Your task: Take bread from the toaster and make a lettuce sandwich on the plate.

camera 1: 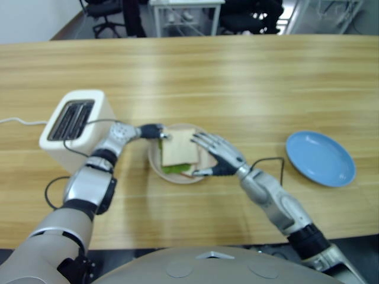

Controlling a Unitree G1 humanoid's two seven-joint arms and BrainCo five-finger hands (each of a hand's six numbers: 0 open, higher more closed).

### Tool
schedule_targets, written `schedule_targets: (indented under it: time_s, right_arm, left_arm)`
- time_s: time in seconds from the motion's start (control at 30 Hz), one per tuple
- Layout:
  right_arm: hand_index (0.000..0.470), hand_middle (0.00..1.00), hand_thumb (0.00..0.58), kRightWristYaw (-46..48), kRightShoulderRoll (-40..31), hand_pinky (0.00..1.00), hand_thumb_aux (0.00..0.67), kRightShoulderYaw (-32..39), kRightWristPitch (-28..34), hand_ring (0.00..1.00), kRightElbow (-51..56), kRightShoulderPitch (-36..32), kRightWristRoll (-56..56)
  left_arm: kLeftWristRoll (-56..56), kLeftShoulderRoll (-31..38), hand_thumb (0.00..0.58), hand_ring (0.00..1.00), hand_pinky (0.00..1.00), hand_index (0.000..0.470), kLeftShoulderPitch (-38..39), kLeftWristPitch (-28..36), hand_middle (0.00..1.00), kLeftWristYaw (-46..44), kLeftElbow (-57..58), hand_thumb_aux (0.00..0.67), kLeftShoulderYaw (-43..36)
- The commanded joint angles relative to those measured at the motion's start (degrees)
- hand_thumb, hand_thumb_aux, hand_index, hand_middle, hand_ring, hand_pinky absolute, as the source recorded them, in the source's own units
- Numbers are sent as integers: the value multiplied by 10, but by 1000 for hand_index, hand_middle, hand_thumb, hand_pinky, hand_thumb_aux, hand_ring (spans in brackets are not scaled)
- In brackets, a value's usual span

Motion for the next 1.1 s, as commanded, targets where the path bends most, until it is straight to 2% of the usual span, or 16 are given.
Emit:
schedule_targets:
  time_s: [0.03,0.43,0.53,0.57,0.6,0.77,0.97,1.1]
  right_arm:
    - [0,0,0,0,3,0,0,42,-12,0,22,-12,-39]
    - [0,0,0,10,12,0,0,136,-28,0,114,-29,-86]
    - [0,0,0,13,14,0,0,150,-28,0,137,-27,-90]
    - [0,0,0,13,15,0,0,153,-27,0,141,-26,-90]
    - [0,0,0,13,15,0,0,154,-27,0,144,-24,-90]
    - [0,0,0,12,19,0,0,153,-20,0,151,-22,-88]
    - [0,0,0,10,22,0,0,154,-18,0,157,-20,-87]
    - [0,0,0,8,26,0,0,154,-15,0,159,-19,-87]
  left_arm:
    - [29,-5,580,1000,1000,460,18,19,1000,4,24,670,-21]
    - [41,-3,580,1000,1000,460,19,15,1000,10,23,670,-21]
    - [69,2,580,1000,1000,460,16,-8,1000,59,16,670,-41]
    - [85,6,452,4,4,244,13,-19,4,102,12,355,-51]
    - [95,7,0,0,0,0,9,-28,0,141,8,0,-58]
    - [171,29,0,0,0,0,-15,-72,0,340,-7,0,-106]
    - [217,68,0,0,0,0,-39,-110,0,555,-34,0,-117]
    - [206,89,0,0,0,0,-37,-130,0,621,-55,0,-101]
